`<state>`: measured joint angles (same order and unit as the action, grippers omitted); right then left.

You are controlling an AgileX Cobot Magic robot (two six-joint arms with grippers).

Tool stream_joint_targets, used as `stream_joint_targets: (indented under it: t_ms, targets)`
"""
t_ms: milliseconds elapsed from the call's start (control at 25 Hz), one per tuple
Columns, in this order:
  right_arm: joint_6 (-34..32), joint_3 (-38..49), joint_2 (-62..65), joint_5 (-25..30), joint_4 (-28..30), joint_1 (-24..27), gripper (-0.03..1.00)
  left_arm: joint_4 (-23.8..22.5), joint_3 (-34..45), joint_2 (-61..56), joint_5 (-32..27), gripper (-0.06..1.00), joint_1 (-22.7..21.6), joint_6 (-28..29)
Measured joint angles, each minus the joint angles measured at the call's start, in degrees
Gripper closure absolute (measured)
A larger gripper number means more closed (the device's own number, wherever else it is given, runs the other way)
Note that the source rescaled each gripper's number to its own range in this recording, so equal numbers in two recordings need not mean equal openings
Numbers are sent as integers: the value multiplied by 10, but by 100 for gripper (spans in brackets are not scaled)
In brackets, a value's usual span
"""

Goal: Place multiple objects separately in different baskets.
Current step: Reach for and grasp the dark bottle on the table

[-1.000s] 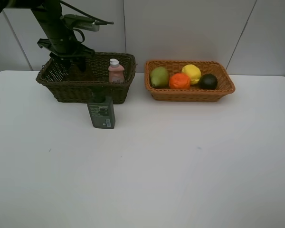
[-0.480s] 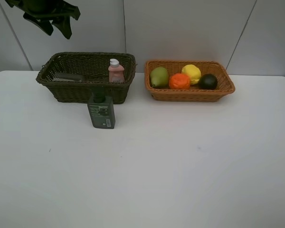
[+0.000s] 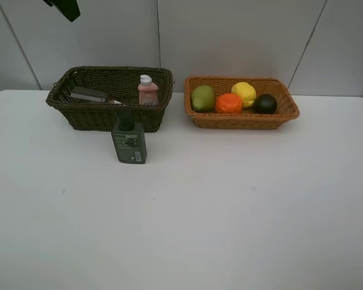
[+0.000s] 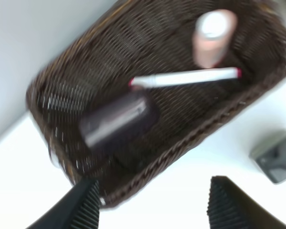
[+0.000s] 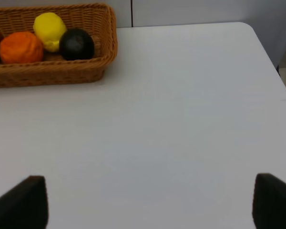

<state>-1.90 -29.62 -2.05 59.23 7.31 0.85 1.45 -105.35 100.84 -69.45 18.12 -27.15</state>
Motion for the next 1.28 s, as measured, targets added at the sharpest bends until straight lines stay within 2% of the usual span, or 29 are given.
stream_joint_targets:
  t_ms: [40, 80, 120, 160, 200, 240, 280, 640, 960, 1280]
  targets:
    - [0, 0, 0, 0, 0, 0, 9, 0, 0, 0, 0, 28, 0, 0]
    - [0, 0, 0, 0, 0, 0, 9, 9, 0, -7, 0, 28, 20, -60]
    - [0, 0, 0, 0, 0, 0, 9, 10, 0, -8, 0, 28, 27, -91]
    - [0, 0, 0, 0, 0, 0, 9, 12, 0, -9, 0, 28, 37, -119]
    - [0, 0, 0, 0, 0, 0, 9, 12, 0, -9, 0, 28, 37, -119]
    - [0, 0, 0, 0, 0, 0, 9, 16, 2, -9, 0, 28, 49, -161]
    - [0, 0, 0, 0, 0, 0, 9, 18, 7, -9, 0, 28, 54, -176]
    - [0, 0, 0, 0, 0, 0, 9, 44, 133, -9, 2, 28, 68, -212]
    - [0, 0, 0, 0, 0, 0, 9, 54, 236, -9, 1, 28, 68, -321]
    - [0, 0, 0, 0, 0, 0, 9, 61, 253, 9, 39, 28, 68, -414]
